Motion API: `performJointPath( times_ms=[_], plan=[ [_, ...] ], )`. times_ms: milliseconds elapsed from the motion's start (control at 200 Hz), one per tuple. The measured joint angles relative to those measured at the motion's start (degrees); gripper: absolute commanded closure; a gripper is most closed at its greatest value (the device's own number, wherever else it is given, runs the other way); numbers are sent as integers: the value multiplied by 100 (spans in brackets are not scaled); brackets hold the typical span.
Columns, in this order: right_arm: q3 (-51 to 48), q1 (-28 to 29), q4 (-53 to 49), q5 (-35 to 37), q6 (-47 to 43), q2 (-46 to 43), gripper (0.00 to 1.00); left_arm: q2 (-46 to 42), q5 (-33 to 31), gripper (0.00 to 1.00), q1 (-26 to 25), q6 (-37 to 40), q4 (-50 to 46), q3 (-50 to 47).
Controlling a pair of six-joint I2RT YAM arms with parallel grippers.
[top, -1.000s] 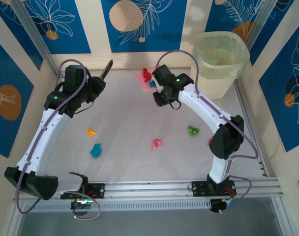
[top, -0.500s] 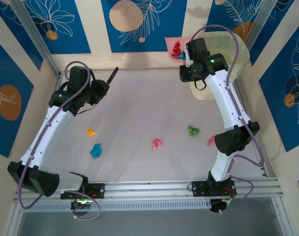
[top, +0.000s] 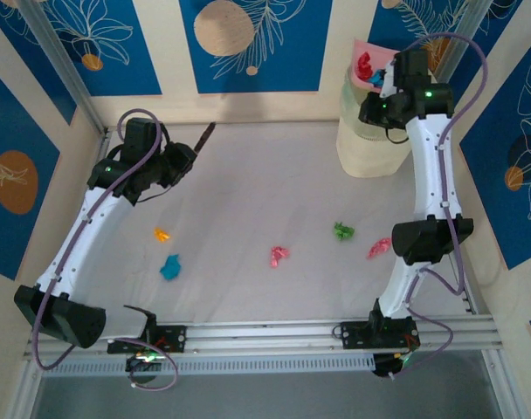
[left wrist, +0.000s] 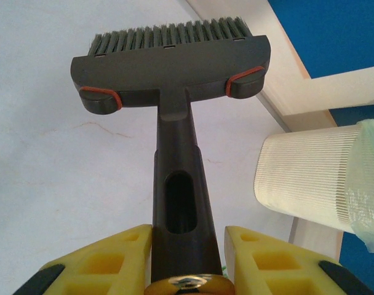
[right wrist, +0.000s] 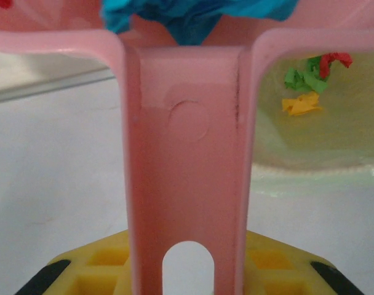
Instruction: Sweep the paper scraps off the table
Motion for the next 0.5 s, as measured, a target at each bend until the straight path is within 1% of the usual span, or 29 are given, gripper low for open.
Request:
performJointPath(
  times_ms=[60, 235, 355, 500],
  plan=[
    [155, -212, 20, -400, 151, 98, 100, 13, 7, 100, -9, 0, -15, 4],
    [190, -859, 243, -2000, 1010, 188, 100, 127, 22, 100, -55, 2, -74, 92],
    [184, -1165, 428, -2802, 1550, 236, 100, 175, 22, 100, -74, 2, -98, 103],
    [-308, -1445, 1010, -3731, 2402, 201, 100, 258, 50, 100, -90, 2, -136, 168]
  ],
)
